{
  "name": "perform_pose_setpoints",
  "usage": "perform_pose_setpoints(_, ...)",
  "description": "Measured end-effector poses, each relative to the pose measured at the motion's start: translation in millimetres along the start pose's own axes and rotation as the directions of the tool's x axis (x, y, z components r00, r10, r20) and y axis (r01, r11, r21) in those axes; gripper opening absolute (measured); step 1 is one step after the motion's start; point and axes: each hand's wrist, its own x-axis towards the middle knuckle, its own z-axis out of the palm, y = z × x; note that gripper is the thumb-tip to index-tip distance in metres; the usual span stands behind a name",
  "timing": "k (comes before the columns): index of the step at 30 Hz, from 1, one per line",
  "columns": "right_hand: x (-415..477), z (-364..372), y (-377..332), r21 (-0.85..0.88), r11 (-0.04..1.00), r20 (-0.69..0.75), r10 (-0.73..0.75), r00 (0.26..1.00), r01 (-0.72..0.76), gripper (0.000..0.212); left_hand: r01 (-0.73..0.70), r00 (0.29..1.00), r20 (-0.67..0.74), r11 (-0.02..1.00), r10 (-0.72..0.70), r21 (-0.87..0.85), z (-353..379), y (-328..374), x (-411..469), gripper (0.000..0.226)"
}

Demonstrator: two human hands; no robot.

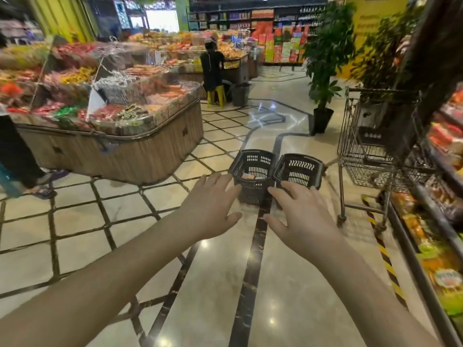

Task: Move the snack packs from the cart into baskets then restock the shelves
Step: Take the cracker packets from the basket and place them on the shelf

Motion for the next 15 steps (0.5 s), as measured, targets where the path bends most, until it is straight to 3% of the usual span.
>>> perform_pose_setpoints(9,180,30,63,-0.015,1.0,0.033,0.009,0.999,-0.009,0.062,-0.006,1.0,-0.018,0.999,0.005,-0.052,12,-55,185,0.07)
perform_pose_setpoints(15,326,88,103,-0.032,0.998,0.071,0.052,0.996,-0.05,0.063,-0.038,0.999,0.021,0.999,0.039,-0.038,48,-112,333,0.069)
